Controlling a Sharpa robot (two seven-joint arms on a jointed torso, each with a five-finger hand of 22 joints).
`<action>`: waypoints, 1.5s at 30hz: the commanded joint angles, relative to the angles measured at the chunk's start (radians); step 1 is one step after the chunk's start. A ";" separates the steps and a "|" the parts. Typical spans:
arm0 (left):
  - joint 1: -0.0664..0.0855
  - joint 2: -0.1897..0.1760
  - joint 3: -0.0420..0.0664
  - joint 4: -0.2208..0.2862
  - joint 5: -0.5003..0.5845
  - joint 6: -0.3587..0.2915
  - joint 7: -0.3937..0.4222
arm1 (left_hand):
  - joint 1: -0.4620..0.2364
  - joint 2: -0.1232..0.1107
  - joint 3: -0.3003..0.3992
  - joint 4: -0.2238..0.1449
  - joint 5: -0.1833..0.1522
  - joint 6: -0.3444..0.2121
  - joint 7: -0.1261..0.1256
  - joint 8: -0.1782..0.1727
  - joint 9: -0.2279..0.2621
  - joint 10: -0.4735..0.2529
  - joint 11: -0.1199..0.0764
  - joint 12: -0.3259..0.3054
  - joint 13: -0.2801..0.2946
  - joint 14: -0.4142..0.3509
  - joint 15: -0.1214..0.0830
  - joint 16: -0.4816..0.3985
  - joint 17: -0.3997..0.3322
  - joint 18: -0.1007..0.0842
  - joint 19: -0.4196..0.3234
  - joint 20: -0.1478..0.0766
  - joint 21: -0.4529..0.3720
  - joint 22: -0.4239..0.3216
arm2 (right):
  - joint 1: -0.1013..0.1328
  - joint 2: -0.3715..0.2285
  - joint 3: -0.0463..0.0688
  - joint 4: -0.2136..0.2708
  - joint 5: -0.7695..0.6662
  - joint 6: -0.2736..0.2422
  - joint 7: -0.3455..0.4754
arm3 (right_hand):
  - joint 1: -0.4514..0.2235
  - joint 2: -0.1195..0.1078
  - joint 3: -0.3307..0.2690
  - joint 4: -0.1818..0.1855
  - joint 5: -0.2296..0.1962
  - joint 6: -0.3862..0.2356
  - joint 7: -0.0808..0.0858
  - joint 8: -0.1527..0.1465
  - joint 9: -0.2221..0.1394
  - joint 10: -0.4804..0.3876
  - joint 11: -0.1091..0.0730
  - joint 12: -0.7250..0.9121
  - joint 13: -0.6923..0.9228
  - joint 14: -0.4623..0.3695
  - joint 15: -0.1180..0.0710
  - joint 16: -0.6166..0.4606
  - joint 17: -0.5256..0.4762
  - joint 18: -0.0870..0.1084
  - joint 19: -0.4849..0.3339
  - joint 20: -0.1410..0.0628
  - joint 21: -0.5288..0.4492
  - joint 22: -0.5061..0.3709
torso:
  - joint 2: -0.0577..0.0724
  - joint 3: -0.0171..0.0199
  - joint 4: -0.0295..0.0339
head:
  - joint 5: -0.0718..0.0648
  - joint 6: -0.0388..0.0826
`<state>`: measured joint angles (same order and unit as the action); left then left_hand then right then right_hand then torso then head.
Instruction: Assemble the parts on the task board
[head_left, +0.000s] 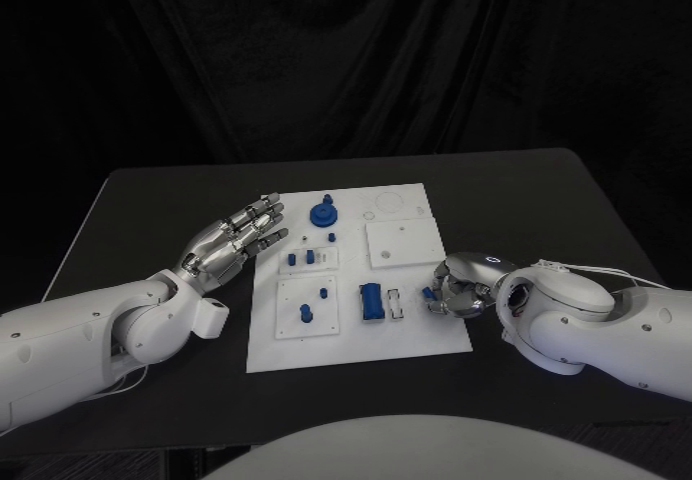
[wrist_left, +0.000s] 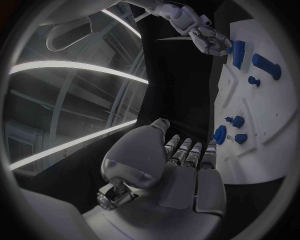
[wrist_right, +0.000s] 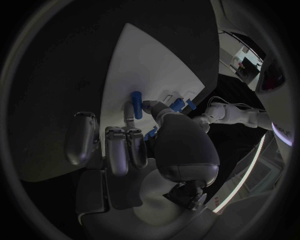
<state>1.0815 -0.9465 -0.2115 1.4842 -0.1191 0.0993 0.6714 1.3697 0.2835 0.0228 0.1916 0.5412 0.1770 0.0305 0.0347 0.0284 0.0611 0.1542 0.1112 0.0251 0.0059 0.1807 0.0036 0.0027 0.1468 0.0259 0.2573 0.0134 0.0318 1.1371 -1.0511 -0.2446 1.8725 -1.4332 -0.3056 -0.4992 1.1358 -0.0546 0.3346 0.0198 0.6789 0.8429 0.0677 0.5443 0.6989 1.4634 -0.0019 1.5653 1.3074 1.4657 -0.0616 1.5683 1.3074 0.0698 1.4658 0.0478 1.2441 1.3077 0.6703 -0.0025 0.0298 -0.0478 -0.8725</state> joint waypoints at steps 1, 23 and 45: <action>-0.002 0.002 0.001 0.001 -0.001 0.018 0.004 | -0.004 -0.006 0.005 0.001 0.005 0.002 0.004 0.003 0.001 0.002 0.005 0.007 0.001 0.002 0.002 0.000 0.001 0.010 0.000 0.010 0.006 0.002 | 0.007 -0.004 -0.001 0.016 0.267 -0.073 0.074 | -0.014 0.004 0.086 -0.076 -0.011 -0.006 -0.005 0.005 0.007 0.107 -0.008 0.005 0.263 0.105 -0.010 0.003 0.263 0.003 0.003 -0.010 -0.002 0.168 | 0.000 -0.0004 0.0016 | 0.003 0.000; -0.002 0.004 0.001 0.002 -0.001 0.020 -0.010 | -0.006 -0.007 0.009 -0.001 0.005 0.006 0.008 0.004 0.002 0.003 0.008 0.008 0.001 0.003 0.004 0.001 0.001 0.010 0.001 0.012 0.006 0.002 | 0.013 0.060 -0.002 -0.035 0.462 -0.099 0.151 | -0.062 0.014 0.073 -0.040 -0.028 -0.027 -0.002 -0.009 -0.012 0.107 -0.005 0.005 0.263 0.105 -0.009 0.003 0.263 0.007 -0.004 -0.011 -0.024 0.161 | 0.000 -0.0015 0.0011 | 0.005 0.000; -0.002 0.014 0.001 -0.007 -0.001 0.028 -0.011 | -0.008 -0.007 0.013 -0.002 0.005 0.011 0.013 0.005 0.002 0.002 0.008 0.007 0.001 0.003 0.005 0.001 0.001 0.010 0.002 0.013 0.007 0.002 | 0.006 0.109 -0.002 -0.062 0.454 -0.055 0.125 | -0.093 0.024 0.031 0.000 -0.144 -0.027 -0.001 -0.022 -0.040 0.107 -0.004 0.005 0.263 0.104 -0.008 0.001 0.259 0.011 -0.013 -0.010 -0.049 0.154 | 0.001 -0.0009 0.0024 | 0.010 0.000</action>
<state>1.0812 -0.9348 -0.2115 1.4773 -0.1191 0.1089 0.6505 1.3655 0.2793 0.0311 0.1889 0.5411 0.1860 0.0394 0.0347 0.0299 0.0646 0.1576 0.1158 0.0249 0.0058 0.1806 0.0036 0.0032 0.1468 0.0259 0.2644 0.0134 0.0334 1.1469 -0.9438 -0.2464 1.8099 -0.9769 -0.3787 -0.3584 1.0523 -0.0316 0.3668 0.0170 0.5370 0.8217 0.0686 0.5274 0.6598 1.4668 -0.0055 1.5653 1.3073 1.4659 -0.0688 1.5683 1.3073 0.0699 1.4617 0.0376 1.2005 1.3074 0.6715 -0.0037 0.0312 -0.0388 -0.8725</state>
